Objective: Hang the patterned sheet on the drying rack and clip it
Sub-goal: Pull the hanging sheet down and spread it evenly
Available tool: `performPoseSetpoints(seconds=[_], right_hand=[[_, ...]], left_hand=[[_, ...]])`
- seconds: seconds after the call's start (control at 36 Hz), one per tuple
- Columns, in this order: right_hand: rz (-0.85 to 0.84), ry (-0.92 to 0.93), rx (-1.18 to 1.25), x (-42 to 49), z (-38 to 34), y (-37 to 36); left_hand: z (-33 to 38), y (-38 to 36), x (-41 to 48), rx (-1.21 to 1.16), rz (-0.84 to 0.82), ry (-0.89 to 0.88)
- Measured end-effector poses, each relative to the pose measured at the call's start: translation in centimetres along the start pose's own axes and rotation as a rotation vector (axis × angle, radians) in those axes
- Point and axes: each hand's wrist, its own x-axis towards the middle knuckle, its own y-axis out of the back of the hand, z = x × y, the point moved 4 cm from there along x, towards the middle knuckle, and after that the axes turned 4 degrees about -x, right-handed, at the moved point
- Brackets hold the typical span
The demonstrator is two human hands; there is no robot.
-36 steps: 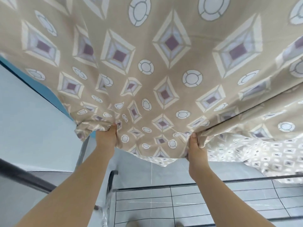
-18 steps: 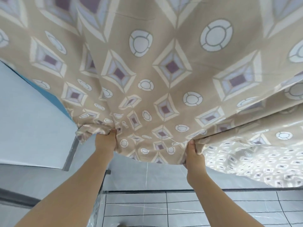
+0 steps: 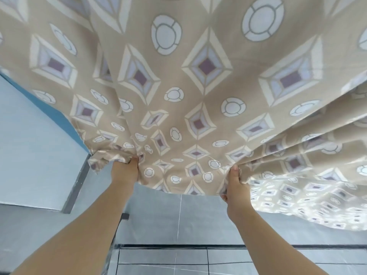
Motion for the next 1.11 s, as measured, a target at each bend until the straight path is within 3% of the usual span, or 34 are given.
performPoseSetpoints(seconds=[0.53, 0.69, 0.78, 0.89, 1.0, 1.11], right_hand=[[0.012, 0.048, -0.010, 5.5, 5.4, -1.4], [0.023, -0.058, 0.003, 3.0, 5.1, 1.3], [-0.121, -0.143, 0.083, 0.2, 4.9, 2.5], [-0.286, -0.202, 0.112, -3.5, 3.3, 3.6], [-0.304, -0.297, 0.089, -6.5, 2.1, 4.8], [-0.312, -0.360, 0.081, -8.5, 1.2, 6.3]], left_hand=[[-5.9, -2.5, 4.0, -0.135, -0.007, 0.064], [-6.1, -1.6, 0.7, -0.325, -0.105, 0.324], [-5.6, -0.3, -1.6, -0.382, -0.128, 0.404], [-4.9, 0.6, -5.2, -0.298, -0.110, 0.440], [-4.2, 0.1, -9.1, -0.166, -0.090, 0.473], [-2.0, -1.9, -12.9, -0.090, -0.160, 0.369]])
